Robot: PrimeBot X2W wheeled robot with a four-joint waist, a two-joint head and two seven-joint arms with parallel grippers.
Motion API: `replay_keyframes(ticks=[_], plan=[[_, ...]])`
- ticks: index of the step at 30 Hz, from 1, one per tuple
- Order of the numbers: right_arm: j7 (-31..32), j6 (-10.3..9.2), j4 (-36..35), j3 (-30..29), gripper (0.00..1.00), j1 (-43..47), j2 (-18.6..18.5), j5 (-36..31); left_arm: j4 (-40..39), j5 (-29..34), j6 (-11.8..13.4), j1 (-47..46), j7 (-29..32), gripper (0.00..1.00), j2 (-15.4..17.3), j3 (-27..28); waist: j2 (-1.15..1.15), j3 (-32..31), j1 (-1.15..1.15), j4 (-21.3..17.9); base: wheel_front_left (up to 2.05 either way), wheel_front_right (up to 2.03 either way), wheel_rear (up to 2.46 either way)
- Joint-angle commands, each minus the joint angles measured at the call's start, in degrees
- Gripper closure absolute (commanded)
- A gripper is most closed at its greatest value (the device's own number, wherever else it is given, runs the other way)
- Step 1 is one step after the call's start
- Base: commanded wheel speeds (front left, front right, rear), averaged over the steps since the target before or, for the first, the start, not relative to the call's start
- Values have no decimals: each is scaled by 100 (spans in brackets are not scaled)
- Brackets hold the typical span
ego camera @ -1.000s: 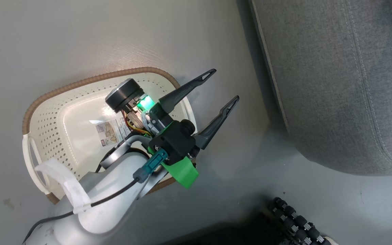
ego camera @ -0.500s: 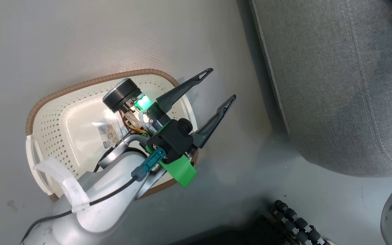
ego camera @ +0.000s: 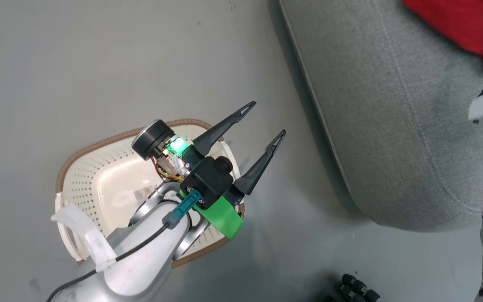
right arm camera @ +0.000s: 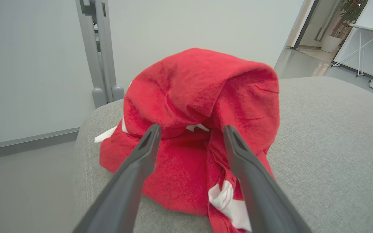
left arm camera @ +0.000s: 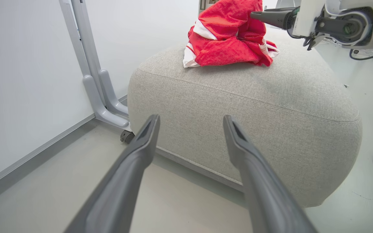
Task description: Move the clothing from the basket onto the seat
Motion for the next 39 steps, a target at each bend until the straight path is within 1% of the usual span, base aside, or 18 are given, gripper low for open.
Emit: replay_keyframes(ticks=[1,4,10,16,18,30,34,39], plan=[[-11,-7,-58,66,0,211,-53,38,28,-29,40,103,-35,0,-9,46,62,-465,0,-10,0,0,0],[-11,-6,-331,243,0,636,-27,161,90,-141,123,268,-49,0,-28,159,62,-792,0,24,0,0,0],[-11,-7,-807,656,0,1156,18,242,58,-288,226,579,-49,0,-107,418,62,-1269,0,219,0,0,0],[-11,-6,-1177,1122,0,1470,72,328,10,-353,320,929,-51,0,-182,781,62,-1655,0,574,0,0,0],[-11,-6,-1324,1313,0,1599,85,363,-8,-384,355,1086,-50,0,-234,982,62,-1793,0,805,0,0,0],[-11,-6,-1527,1880,0,2001,147,439,-41,-369,429,1670,-44,0,-454,1924,62,-2214,0,1709,0,0,0],[-11,-6,-1544,2032,0,2109,177,450,-39,-340,446,1873,-44,0,-509,2303,62,-2318,0,1892,0,0,0],[-11,-6,-1617,2123,0,2317,249,450,-11,-287,435,2126,-44,0,-581,2752,62,-2458,0,2020,0,0,0]])
